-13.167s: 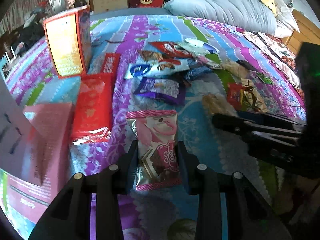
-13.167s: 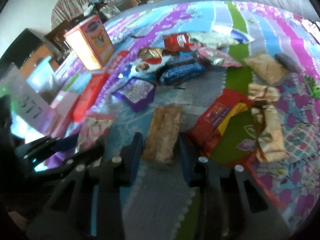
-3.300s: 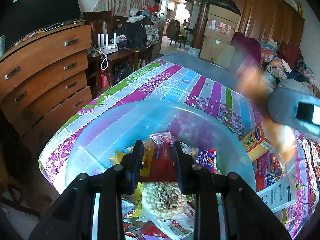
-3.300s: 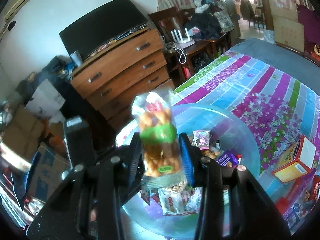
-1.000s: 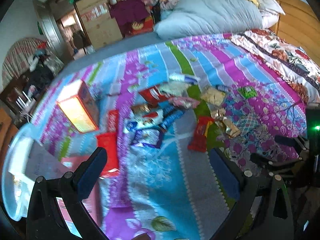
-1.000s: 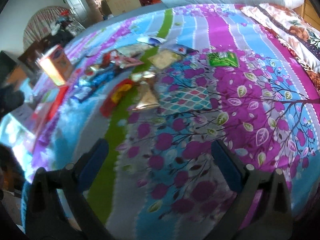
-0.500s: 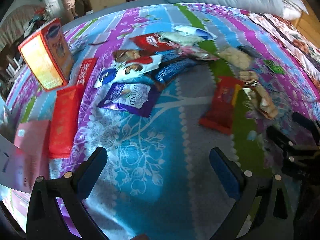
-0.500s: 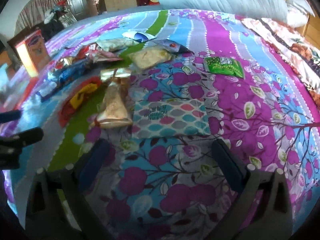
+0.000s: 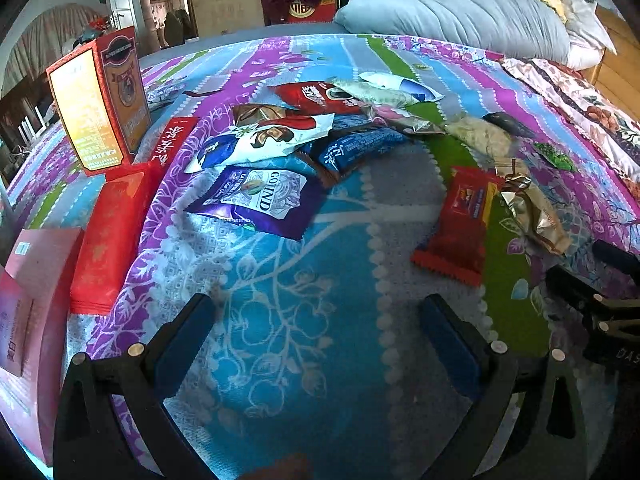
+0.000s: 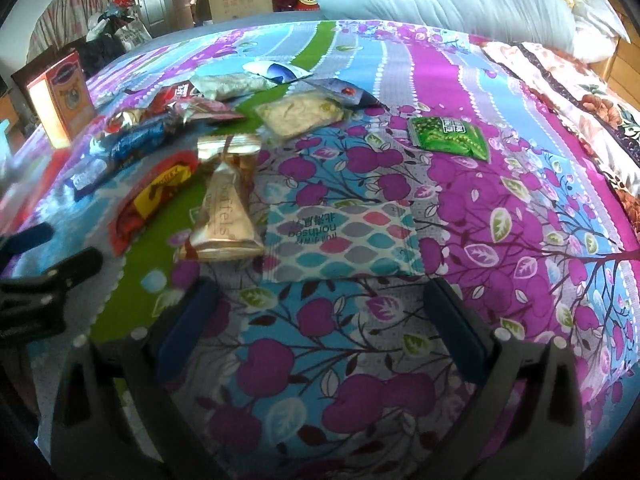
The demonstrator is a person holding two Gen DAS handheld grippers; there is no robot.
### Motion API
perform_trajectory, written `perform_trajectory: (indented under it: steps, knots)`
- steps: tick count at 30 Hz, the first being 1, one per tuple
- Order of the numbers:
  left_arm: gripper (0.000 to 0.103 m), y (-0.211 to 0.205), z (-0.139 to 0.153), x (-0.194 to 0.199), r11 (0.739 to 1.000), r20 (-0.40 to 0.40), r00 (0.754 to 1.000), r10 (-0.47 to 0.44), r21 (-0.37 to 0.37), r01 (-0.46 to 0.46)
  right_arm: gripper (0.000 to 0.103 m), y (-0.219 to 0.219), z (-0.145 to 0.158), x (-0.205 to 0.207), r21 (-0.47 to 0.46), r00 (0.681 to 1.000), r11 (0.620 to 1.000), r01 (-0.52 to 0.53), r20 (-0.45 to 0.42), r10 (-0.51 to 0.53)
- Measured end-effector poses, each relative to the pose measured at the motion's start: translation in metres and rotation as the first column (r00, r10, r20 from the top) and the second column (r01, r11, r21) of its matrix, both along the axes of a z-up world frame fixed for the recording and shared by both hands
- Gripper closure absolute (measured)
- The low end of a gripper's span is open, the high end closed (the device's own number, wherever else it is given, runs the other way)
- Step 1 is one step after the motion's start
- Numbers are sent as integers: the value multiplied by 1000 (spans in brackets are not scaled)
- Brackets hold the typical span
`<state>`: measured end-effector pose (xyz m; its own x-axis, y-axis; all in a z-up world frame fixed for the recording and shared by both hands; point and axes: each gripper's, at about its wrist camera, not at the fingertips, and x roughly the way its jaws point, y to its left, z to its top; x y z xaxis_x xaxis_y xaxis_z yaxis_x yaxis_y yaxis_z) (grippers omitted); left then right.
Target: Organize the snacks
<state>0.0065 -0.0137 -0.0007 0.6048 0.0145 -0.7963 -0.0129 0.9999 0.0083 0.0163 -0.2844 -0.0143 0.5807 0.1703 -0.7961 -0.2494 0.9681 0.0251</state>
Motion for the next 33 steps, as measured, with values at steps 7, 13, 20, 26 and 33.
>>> perform_trajectory:
  steps: [7, 13, 20, 26, 33]
  knots:
    - [0, 0, -1, 0, 1000, 0, 1000, -2, 0, 2, 0, 0, 1, 1, 1, 1000, 1000, 0, -1, 0]
    - [0, 0, -1, 0, 1000, -1, 1000, -2, 2, 2, 0, 1, 1, 0, -3, 1000, 1000, 1, 0, -1]
    - [0, 0, -1, 1, 1000, 1, 1000, -2, 5, 2, 0, 1, 0, 0, -2, 1000, 1000, 1, 0, -1]
    - [0, 0, -1, 1, 1000, 0, 1000, -1, 4, 1, 0, 1, 0, 0, -2, 1000, 1000, 1, 0, -1]
    - [0, 0, -1, 1, 1000, -1, 1000, -2, 5, 2, 0, 1, 1, -1, -2, 1000, 1000, 1, 0, -1]
